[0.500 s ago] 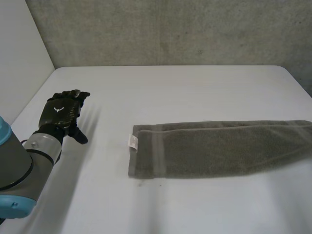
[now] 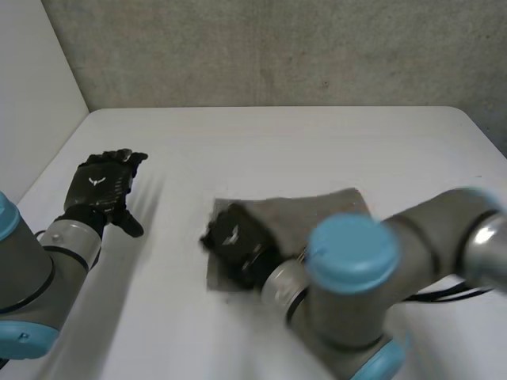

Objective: Fold the towel.

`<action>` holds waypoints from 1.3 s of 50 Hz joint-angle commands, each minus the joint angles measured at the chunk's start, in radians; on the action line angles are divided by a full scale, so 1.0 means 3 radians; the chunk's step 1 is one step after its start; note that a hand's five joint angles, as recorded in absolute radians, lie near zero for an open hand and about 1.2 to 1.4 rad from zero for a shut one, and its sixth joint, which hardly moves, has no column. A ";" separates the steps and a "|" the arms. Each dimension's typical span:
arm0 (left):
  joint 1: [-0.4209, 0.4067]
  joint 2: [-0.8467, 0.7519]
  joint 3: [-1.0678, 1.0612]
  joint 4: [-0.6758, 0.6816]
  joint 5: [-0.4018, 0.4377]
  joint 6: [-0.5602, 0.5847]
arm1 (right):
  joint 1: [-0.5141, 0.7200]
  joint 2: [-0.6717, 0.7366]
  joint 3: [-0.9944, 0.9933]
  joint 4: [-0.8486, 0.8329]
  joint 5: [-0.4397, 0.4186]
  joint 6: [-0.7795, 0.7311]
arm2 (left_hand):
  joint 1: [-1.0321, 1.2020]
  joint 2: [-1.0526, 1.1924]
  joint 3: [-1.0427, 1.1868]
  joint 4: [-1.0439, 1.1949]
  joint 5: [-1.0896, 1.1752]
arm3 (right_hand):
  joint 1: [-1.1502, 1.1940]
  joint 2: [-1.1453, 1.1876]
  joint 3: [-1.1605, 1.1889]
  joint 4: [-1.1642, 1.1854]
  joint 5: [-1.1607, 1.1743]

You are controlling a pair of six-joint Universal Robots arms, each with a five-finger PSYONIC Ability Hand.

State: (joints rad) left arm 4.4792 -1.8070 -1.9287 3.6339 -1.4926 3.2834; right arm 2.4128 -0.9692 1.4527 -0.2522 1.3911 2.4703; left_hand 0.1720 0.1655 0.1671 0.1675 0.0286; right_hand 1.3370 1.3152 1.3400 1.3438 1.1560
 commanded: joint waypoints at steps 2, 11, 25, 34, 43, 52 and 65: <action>-0.0020 0.0000 -0.0009 0.0000 0.0000 0.0003 | 0.0149 0.0224 -0.0025 0.0038 0.0026 -0.0002 | 0.0008 0.0030 0.0025 0.0023 -0.0095 | -0.1423 -0.1351 -0.1433 -0.1446 -0.1402; -0.0025 0.0000 -0.0009 0.0000 0.0000 0.0003 | -0.0213 -0.0450 0.0122 0.0048 0.0313 0.0447 | 0.0008 0.0030 0.0025 0.0023 -0.0095 | -0.3875 -0.3802 -0.3885 -0.3898 -0.3853; -0.0056 0.0000 -0.0044 0.0000 0.0000 0.0003 | -0.1317 -0.0998 0.1129 0.0145 -0.0008 0.0929 | 0.0008 0.0030 0.0025 0.0023 -0.0095 | -0.3875 -0.3802 -0.3885 -0.3898 -0.3853; -0.0076 0.0000 -0.0050 0.0000 -0.0005 0.0003 | -0.1937 -0.1044 0.1702 -0.0043 -0.0438 0.0914 | 0.0008 0.0030 0.0025 0.0023 -0.0095 | -0.3217 -0.3144 -0.3227 -0.3240 -0.3196; -0.0092 0.0000 -0.0055 0.0000 -0.0005 -0.0002 | -0.2111 -0.1003 0.1938 -0.0668 -0.0454 0.0734 | 0.0008 0.0030 0.0025 0.0023 -0.0095 | -0.0132 -0.0059 -0.0142 -0.0154 -0.0110; -0.0107 0.0000 -0.0055 0.0000 -0.0005 -0.0002 | -0.2107 -0.1044 0.1780 -0.0867 -0.0388 0.0112 | 0.0008 0.0030 0.0025 0.0023 -0.0095 | 0.0198 0.0270 0.0187 0.0175 0.0219; -0.0107 0.0000 -0.0055 0.0000 -0.0005 -0.0002 | -0.0368 -0.0573 0.0926 -0.0842 -0.0418 -0.0667 | 0.0008 0.0030 0.0025 0.0023 -0.0095 | 0.0198 0.0270 0.0187 0.0175 0.0219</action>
State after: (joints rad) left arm 4.4469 -1.8071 -1.9451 3.6340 -1.4940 3.2827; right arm 2.1148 -1.2421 1.8295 -0.5138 1.2785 2.3479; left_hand 0.1720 0.1655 0.1671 0.1675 0.0286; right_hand 1.3333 1.3122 1.3408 1.3444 1.1651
